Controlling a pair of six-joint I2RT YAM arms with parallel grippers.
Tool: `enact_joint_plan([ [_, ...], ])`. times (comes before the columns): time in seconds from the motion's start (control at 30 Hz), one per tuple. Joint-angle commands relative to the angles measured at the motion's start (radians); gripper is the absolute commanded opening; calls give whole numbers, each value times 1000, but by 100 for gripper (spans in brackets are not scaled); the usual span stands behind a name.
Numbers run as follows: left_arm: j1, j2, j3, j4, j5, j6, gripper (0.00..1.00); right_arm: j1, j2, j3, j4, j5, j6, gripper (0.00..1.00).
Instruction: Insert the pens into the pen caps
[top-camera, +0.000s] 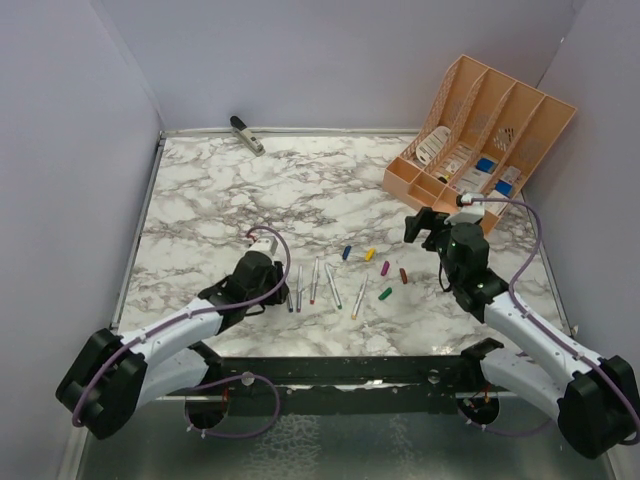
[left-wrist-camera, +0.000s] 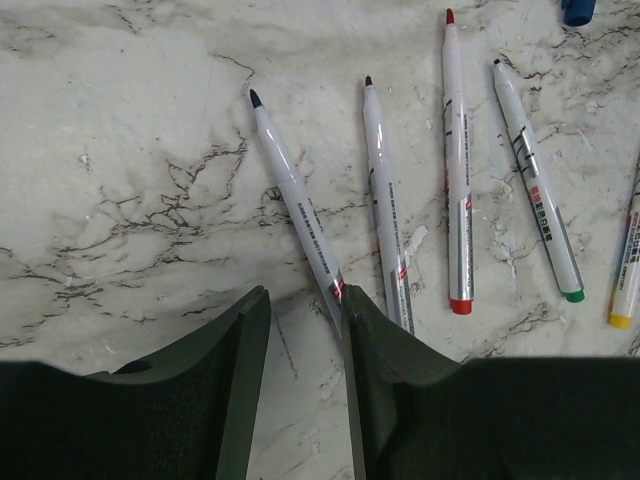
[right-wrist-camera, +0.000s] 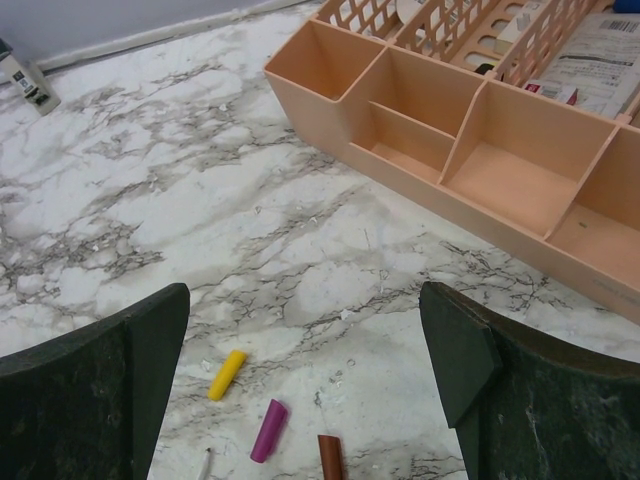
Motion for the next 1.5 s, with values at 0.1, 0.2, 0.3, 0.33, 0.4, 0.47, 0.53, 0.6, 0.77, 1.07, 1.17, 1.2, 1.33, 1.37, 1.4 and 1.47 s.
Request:
enact_joint_plan([
  [0.1, -71, 106, 54, -3, -119, -40, 36, 4, -23, -2, 1, -27, -10, 100],
  [0.2, -89, 141, 70, -8, -148, -49, 37, 4, -36, -8, 2, -38, -16, 100],
  [0.3, -102, 165, 86, -14, -169, -53, 36, 4, -48, -14, 1, -40, -16, 100],
  [0.33, -105, 173, 90, -18, -173, -55, 36, 4, -50, -15, 2, -40, -16, 100],
  [0.4, -111, 179, 92, -28, -178, -61, 36, 4, -54, -15, -1, -36, -18, 100],
  [0.47, -119, 176, 93, -52, -180, -73, 35, 4, -58, -13, -10, -29, -19, 100],
  [0.53, -129, 158, 89, -82, -180, -88, 35, 4, -65, -11, -17, -25, -18, 100],
  [0.6, -139, 128, 77, -111, -185, -107, 35, 4, -71, -11, -19, -22, -23, 100],
  [0.77, -149, 51, 46, -169, -195, -129, 35, 4, -80, -10, -17, -17, -21, 100],
  [1.07, -151, 111, 93, -216, -218, -102, 35, 4, -113, 8, -33, -11, -21, 100],
  [1.17, -157, 151, 114, -221, -234, -88, 35, 4, -131, 3, -32, -5, -25, 100],
  [1.2, -160, 162, 120, -224, -239, -81, 35, 4, -135, 2, -32, -1, -27, 100],
  [1.33, -167, 195, 138, -227, -248, -72, 35, 4, -150, -6, -32, 15, -21, 100],
  [1.37, -168, 203, 141, -227, -250, -71, 35, 4, -153, -7, -30, 18, -21, 100],
  [1.4, -169, 211, 144, -229, -251, -69, 35, 4, -154, -8, -29, 19, -20, 100],
  [1.47, -173, 224, 152, -237, -252, -70, 35, 4, -159, -7, -28, 21, -23, 100],
])
